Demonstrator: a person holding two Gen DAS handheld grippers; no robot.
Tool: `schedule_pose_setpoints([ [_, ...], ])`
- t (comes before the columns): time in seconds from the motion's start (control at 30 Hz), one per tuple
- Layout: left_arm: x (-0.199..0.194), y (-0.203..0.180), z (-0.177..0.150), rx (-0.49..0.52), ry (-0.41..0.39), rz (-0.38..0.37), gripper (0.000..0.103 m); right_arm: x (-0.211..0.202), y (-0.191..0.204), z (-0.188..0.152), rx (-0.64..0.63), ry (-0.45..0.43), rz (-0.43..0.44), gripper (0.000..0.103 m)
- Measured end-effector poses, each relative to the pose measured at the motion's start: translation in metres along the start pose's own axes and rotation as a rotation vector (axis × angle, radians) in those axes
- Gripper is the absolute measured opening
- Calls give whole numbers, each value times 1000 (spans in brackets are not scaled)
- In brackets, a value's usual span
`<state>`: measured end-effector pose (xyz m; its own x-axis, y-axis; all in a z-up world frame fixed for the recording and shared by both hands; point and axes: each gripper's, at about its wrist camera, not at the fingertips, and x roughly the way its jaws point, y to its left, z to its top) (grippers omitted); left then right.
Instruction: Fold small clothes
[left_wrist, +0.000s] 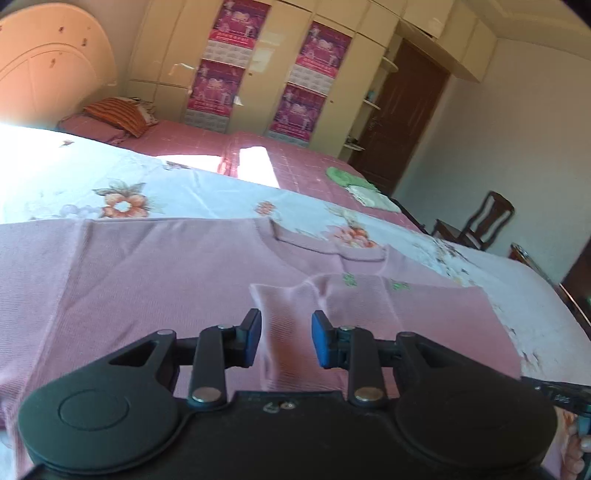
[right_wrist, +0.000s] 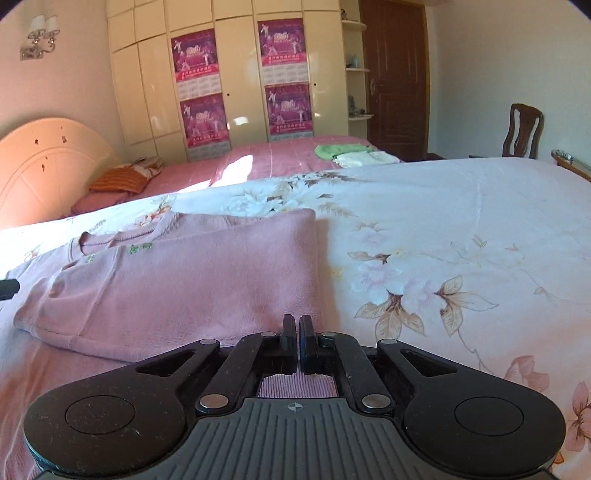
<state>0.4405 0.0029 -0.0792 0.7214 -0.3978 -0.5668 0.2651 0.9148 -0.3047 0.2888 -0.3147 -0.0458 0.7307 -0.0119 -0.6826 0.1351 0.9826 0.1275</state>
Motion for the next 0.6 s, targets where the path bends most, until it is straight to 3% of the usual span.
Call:
schedule_pose_setpoints([
  [0.07,13,-21,-10,89,42,-23,31,-2,6,0,-40,-20,-13,2],
  [0.13,32,-29,-19,132,106,-16,35,-10,1,5,9,-71,20,2],
  [0.2,36,-31,-14,117,102,-8,37,-8,-3,8,13,-82,10,2],
  [0.27,35,-32,-6,96,70,-7,40,8,-5,12,-8,-10,15,2],
  [0.4,50,-38,12,128,33,-12,46,14,-12,43,4,-108,41,2],
  [0.5,73,-44,18,157,51,-2,46,44,-15,78,28,-127,56,2],
  [0.6,87,-37,17,184,55,53,45,89,-17,100,-4,-76,55,2],
])
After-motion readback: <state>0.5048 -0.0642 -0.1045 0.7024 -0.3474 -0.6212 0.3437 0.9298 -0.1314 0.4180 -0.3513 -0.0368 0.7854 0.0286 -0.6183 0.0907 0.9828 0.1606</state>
